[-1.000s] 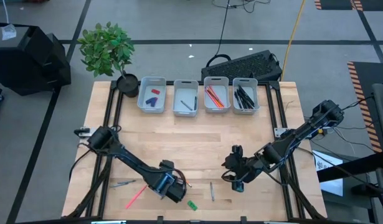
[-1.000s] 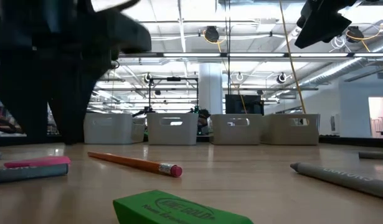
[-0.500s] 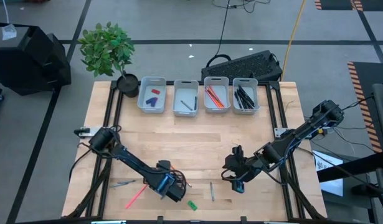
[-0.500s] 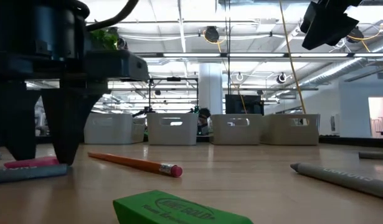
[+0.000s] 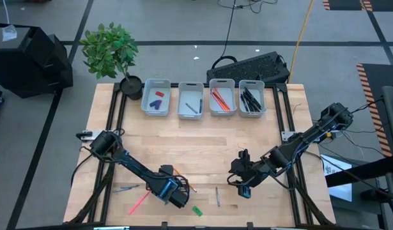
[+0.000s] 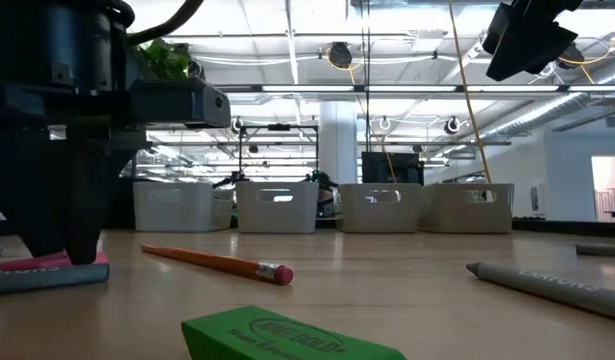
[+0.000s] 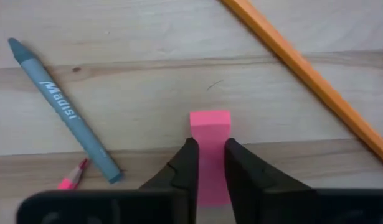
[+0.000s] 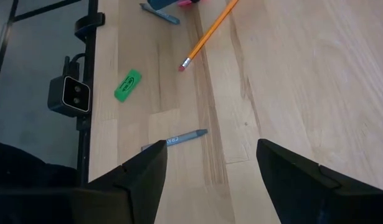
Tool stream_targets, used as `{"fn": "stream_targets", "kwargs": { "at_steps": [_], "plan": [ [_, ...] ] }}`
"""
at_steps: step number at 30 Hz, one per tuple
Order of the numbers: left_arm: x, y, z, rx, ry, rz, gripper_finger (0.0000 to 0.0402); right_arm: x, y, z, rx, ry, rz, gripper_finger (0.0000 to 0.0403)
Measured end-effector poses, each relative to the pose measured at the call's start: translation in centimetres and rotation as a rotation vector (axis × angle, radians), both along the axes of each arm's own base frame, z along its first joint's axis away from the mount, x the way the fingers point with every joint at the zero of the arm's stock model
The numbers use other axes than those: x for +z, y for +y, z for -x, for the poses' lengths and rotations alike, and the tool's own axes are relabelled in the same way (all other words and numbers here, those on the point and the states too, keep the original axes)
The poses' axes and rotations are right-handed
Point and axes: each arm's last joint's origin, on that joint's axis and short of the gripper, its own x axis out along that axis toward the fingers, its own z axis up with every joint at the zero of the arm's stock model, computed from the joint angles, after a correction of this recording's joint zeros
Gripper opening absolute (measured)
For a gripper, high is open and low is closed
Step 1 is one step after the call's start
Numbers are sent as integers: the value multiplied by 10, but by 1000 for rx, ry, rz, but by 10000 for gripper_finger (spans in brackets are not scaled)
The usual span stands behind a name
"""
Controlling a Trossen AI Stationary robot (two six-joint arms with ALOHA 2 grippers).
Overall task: Sort crayons/erasers/pens/pencils in bins
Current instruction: Put the pink eraser into the top left gray bin
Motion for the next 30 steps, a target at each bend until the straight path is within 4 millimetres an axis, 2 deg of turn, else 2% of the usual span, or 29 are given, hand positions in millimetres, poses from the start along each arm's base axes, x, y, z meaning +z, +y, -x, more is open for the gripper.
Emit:
{"fn": "stream_targets", "kwargs": {
  "at_steps": [3, 9, 11, 15, 18, 23, 27, 30],
  "plan": [
    [0, 0, 0, -20, 4, 0, 50, 0, 0, 0, 0, 0, 0, 240],
    [16, 11, 4, -28, 25, -12, 68, 0, 0, 0, 0, -1, -1, 240],
    [27, 19, 9, -31, 46, -53, 69, 0, 0, 0, 2, -1, 1, 240],
    [62, 40, 17, -48, 47, -110, 70, 0, 0, 0, 5, -2, 4, 240],
    [87, 64, 23, -71, 42, -190, 71, 0, 0, 0, 6, -2, 6, 240],
    [128, 122, 34, -76, 63, -343, 71, 0, 0, 0, 17, -6, 17, 240],
    [150, 176, 37, -88, 82, -450, 71, 0, -1, 0, 17, -7, 18, 240],
    [158, 216, 40, -80, 133, -500, 71, 0, -1, 0, 17, -6, 18, 240]
  ]
}}
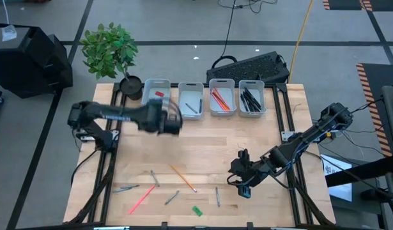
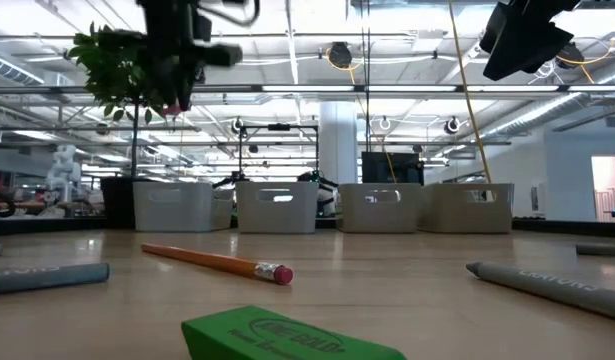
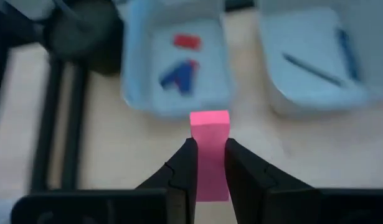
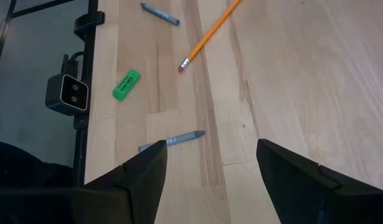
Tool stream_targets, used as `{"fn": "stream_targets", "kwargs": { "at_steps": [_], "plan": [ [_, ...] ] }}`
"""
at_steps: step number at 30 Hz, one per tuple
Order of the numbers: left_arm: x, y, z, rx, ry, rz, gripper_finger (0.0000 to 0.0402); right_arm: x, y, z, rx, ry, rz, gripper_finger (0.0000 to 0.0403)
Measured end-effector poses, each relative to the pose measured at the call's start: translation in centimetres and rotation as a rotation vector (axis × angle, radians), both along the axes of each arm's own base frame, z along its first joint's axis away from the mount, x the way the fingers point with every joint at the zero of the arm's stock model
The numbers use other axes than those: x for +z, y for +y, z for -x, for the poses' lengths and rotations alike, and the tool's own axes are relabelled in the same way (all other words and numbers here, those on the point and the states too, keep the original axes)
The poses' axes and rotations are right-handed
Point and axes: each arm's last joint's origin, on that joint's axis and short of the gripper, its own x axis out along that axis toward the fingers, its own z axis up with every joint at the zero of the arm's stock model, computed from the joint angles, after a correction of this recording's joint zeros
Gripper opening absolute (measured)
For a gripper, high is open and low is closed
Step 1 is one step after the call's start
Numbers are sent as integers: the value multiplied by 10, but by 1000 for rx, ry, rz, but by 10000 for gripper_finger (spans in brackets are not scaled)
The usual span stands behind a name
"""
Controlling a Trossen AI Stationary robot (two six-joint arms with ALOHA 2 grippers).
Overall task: Sort crayons/erasers/pens/pencils in bins
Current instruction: Put the pink eraser into the top left gray bin
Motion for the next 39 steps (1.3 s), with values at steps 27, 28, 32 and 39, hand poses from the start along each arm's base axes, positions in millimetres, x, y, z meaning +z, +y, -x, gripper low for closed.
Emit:
{"fn": "stream_targets", "kwargs": {
  "at_steps": [27, 28, 32, 39],
  "plan": [
    [-91, 209, -2, 90, 167, 256, 72, 8, -16, 22, -70, 112, 21, 240],
    [-95, 210, -3, 89, 170, 274, 72, 8, -16, 23, -75, 117, 22, 240],
    [-110, 216, -4, 96, 171, 336, 72, 7, -16, 24, -89, 130, 17, 240],
    [-129, 218, 1, 84, 139, 415, 72, 7, -12, 26, -90, 133, 2, 240]
  ]
}}
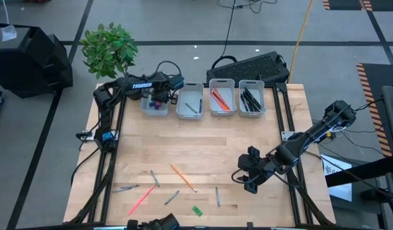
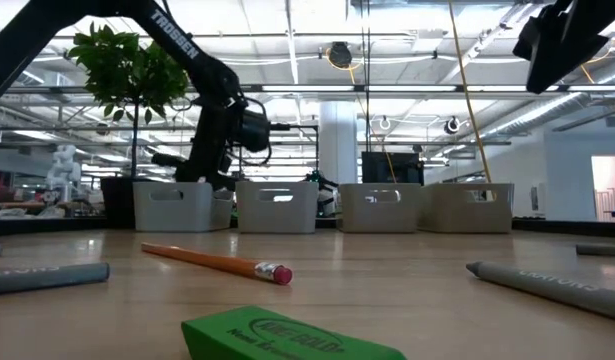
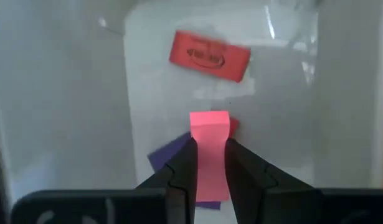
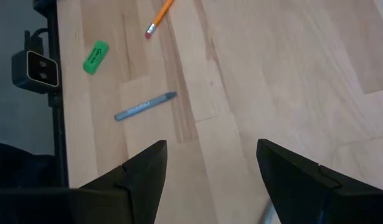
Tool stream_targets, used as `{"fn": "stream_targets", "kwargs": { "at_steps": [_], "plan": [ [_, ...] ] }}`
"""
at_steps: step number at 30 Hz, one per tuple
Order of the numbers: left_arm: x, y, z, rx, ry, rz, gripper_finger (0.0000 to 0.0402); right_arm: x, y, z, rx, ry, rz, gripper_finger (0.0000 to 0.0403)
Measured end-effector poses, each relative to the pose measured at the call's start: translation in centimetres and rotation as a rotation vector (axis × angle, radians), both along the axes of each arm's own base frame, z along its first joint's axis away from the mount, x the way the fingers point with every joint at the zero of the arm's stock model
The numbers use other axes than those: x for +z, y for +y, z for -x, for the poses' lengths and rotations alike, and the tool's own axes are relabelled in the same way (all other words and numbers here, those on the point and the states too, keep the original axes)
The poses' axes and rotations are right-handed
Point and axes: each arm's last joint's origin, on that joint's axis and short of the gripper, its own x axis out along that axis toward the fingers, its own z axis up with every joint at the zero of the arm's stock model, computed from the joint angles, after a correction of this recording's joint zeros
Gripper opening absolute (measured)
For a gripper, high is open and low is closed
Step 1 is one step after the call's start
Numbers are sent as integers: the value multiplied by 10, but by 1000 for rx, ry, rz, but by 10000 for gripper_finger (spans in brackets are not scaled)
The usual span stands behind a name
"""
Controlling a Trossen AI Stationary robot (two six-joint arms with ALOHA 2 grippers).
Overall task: Sort crayons/erasers/pens/pencils in bins
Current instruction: Put the pink eraser into the top left gray bin, then put the green eraser into the top left gray bin
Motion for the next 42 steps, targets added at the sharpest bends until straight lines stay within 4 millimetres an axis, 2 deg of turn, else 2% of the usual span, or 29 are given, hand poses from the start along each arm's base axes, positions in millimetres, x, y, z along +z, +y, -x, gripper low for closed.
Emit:
{"fn": "stream_targets", "kwargs": {
  "at_steps": [6, 10, 14, 18, 23, 27, 31, 34, 37, 42],
  "plan": [
    [-9, -5, 5, -3, 21, 36, 74, 0, 1, 1, -1, 0, -4, 240],
    [-1, -9, 4, -29, -1, 35, 101, 1, 2, 0, 3, -9, -8, 240],
    [20, -12, 7, -42, -54, -5, 154, 1, 2, -1, 5, -23, -16, 240],
    [54, -20, 13, -74, -131, -62, 199, 2, 2, -1, 5, -26, -18, 240],
    [100, -54, 17, -135, -261, -105, 215, 2, 2, -1, 4, -27, -16, 240],
    [130, -107, 8, -298, -377, -135, 216, -2, 2, -2, 2, -38, -19, 240],
    [144, -178, -7, -521, -447, -142, 216, -8, 5, -3, 33, -77, -31, 240],
    [147, -234, -16, -720, -519, -124, 216, -9, 12, -2, 108, -105, -3, 240],
    [144, -296, -24, -991, -588, -134, 216, -13, 17, -1, 155, -99, 22, 240],
    [129, -396, -22, -1481, -662, -150, 216, -17, 29, -5, 214, -83, 48, 240]
  ]
}}
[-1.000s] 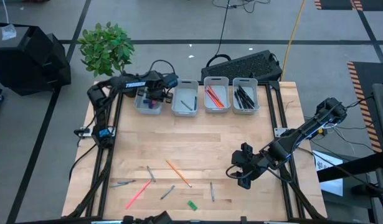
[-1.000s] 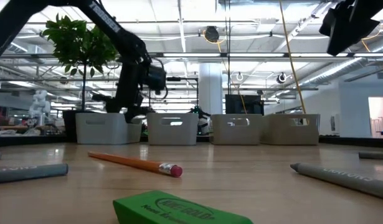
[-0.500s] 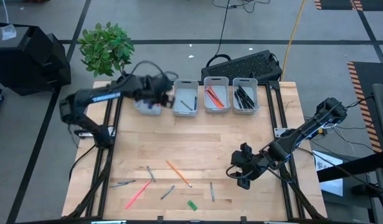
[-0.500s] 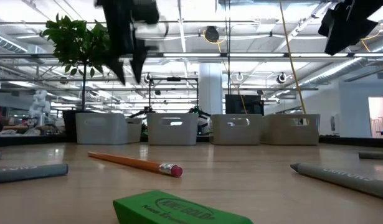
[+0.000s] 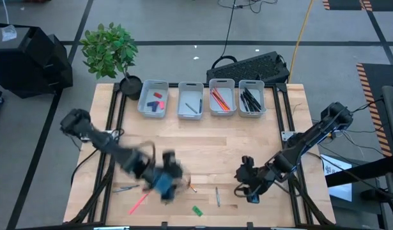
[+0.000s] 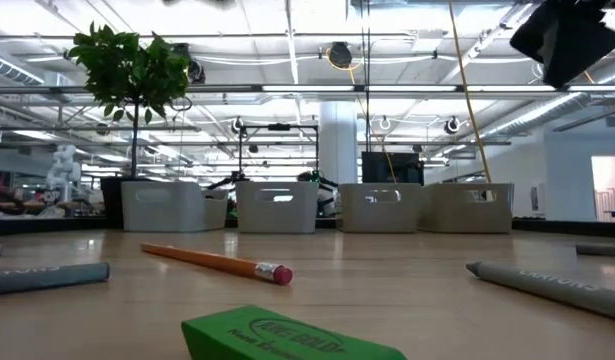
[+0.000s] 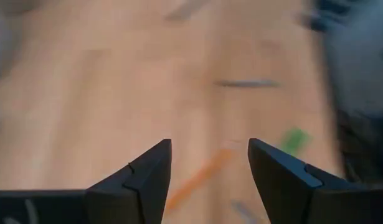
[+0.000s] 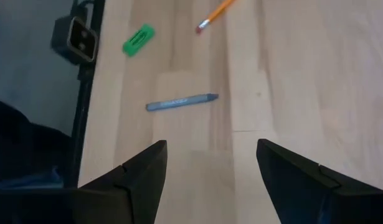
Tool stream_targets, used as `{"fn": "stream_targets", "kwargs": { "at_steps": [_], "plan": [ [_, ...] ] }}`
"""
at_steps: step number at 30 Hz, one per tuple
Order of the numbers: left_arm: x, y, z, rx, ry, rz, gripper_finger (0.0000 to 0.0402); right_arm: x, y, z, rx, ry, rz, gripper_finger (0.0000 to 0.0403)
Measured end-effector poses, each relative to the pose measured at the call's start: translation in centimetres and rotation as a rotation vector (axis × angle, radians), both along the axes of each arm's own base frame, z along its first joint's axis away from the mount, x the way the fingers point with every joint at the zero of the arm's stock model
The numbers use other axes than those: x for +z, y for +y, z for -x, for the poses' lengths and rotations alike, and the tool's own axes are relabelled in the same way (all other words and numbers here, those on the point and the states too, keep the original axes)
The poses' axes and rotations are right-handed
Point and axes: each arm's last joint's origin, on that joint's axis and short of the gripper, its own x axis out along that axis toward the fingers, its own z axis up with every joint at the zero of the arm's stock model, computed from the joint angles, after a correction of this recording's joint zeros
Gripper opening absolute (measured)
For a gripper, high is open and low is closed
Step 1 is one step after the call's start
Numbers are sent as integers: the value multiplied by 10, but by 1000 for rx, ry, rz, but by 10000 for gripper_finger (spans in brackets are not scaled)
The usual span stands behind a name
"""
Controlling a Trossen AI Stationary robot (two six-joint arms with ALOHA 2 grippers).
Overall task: Sort crayons/erasers/pens/pencils in bins
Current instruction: Put the green eraser into the top left gray bin
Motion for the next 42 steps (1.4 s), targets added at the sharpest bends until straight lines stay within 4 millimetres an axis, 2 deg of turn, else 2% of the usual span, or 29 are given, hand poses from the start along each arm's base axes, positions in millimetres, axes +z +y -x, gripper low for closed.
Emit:
{"fn": "stream_targets", "kwargs": {
  "at_steps": [2, 4, 7, 12, 18, 24, 36, 42],
  "plan": [
    [-10, -31, 2, -98, -23, 15, 216, 3, 5, -4, 21, -9, 7, 240],
    [-21, -50, -1, -130, -17, 128, 216, 6, 9, -9, 31, -19, 9, 240],
    [-41, -72, -13, -181, -34, 196, 216, 12, 16, -17, 54, -34, 17, 240],
    [-72, -95, -30, -367, -74, 123, 216, 25, 25, -22, 83, -43, 27, 240],
    [-98, -98, -54, -470, -34, 53, 216, 25, 25, -17, 68, -5, 28, 240],
    [-120, -84, -71, -514, 23, 21, 216, 24, 27, -13, 59, 13, 25, 240],
    [-162, -81, -80, -604, 76, -99, 216, 24, 28, -12, 33, 21, 12, 240],
    [-173, -84, -81, -625, 86, -119, 213, 24, 28, -12, 33, 22, 14, 240]
  ]
}}
